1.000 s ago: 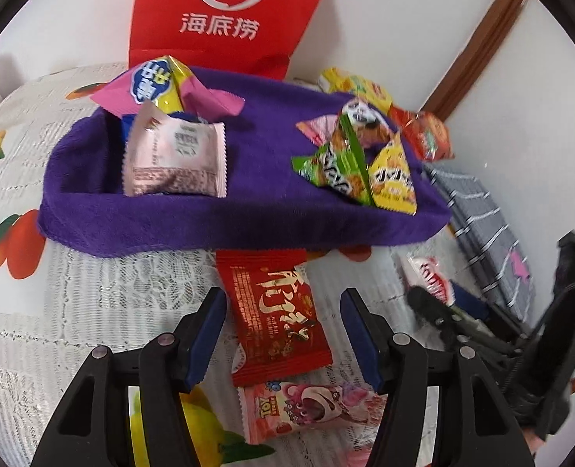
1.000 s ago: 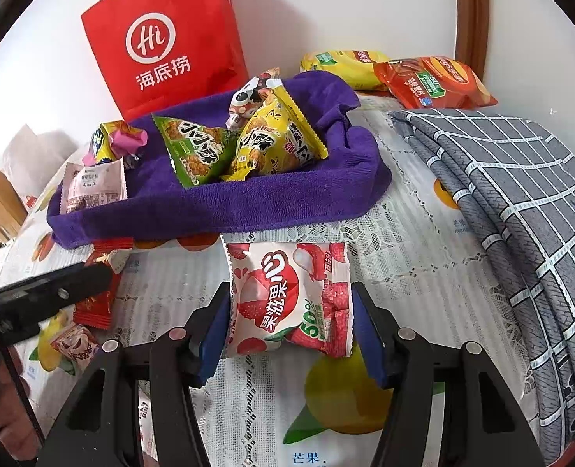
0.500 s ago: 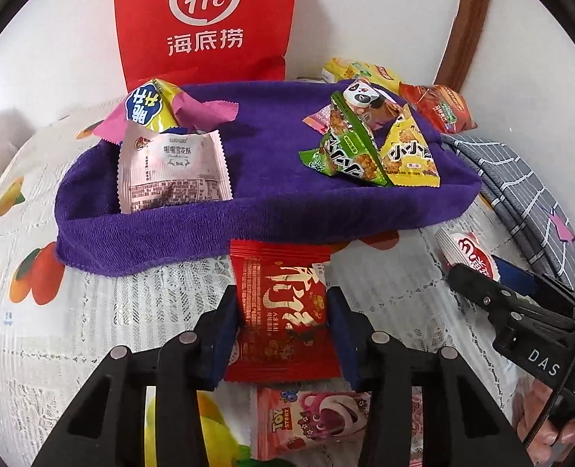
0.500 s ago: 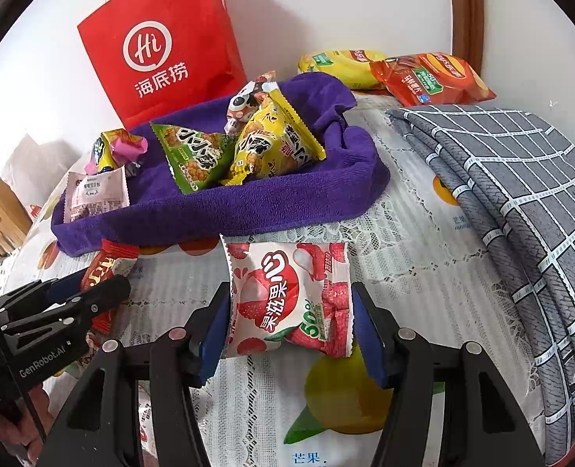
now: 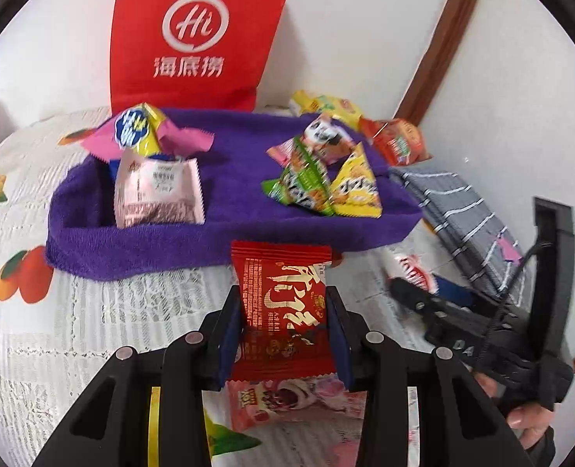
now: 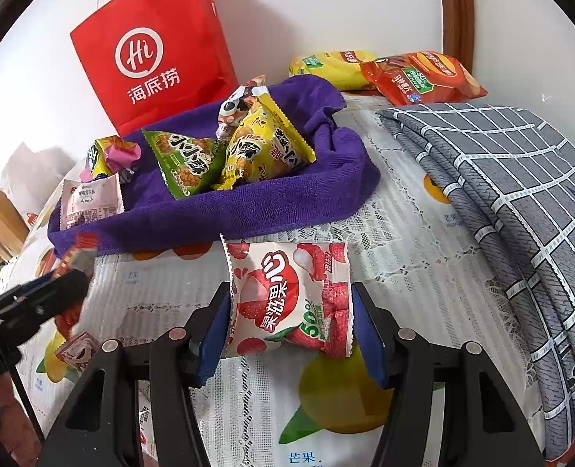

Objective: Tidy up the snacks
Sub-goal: 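Carry the lychee packet with the right tool while the left tool carries the red packet toward the towel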

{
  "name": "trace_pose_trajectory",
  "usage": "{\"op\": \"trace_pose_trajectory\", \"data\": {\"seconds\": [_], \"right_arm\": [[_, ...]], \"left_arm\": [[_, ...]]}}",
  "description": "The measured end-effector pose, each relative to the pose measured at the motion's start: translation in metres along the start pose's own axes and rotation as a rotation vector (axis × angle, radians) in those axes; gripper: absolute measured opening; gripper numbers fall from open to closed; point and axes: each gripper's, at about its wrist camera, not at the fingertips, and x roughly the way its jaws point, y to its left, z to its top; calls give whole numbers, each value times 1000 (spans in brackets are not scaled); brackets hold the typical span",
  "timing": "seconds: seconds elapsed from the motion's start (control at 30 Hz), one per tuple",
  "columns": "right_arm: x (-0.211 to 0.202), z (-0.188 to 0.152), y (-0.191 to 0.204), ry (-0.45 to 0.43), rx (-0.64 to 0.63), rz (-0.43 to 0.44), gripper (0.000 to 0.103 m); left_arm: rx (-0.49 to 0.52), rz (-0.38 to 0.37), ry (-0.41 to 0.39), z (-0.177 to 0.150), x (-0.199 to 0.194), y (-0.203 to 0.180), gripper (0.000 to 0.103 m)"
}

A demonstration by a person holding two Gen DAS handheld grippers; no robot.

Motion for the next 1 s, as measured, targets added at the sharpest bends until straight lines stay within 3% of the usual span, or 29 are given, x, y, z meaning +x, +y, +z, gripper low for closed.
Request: {"op": "trace_pose_trajectory", "data": {"seconds": [0.3,0.53,1.0], "right_arm": [[-4,-2,1,-11,1,-35,59],[-29,-13,20,-58,-99,-78,59],[-79,33,52,-184,-100,29,59]], "left_arm": [[-29,-57,-60,4,-16,5,38],[-68,-105,-78,6,-24,13,38],[-115,-112,-147,15,-43,26,38]]}}
